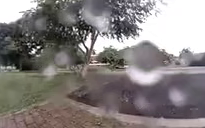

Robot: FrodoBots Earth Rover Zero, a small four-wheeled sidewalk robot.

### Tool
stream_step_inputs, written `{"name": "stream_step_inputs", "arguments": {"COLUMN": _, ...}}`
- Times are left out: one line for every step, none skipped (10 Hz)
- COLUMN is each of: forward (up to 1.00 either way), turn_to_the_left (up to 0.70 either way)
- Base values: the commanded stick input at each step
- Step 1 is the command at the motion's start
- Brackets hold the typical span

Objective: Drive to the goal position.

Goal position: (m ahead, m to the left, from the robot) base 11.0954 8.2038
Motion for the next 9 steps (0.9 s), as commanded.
{"name": "stream_step_inputs", "arguments": {"forward": 0.7, "turn_to_the_left": 0.0}}
{"name": "stream_step_inputs", "arguments": {"forward": 0.7, "turn_to_the_left": 0.0}}
{"name": "stream_step_inputs", "arguments": {"forward": 0.7, "turn_to_the_left": 0.0}}
{"name": "stream_step_inputs", "arguments": {"forward": 0.7, "turn_to_the_left": 0.0}}
{"name": "stream_step_inputs", "arguments": {"forward": 0.7, "turn_to_the_left": -0.08}}
{"name": "stream_step_inputs", "arguments": {"forward": 0.7, "turn_to_the_left": -0.35}}
{"name": "stream_step_inputs", "arguments": {"forward": 0.7, "turn_to_the_left": -0.35}}
{"name": "stream_step_inputs", "arguments": {"forward": 0.7, "turn_to_the_left": -0.35}}
{"name": "stream_step_inputs", "arguments": {"forward": 0.7, "turn_to_the_left": -0.35}}
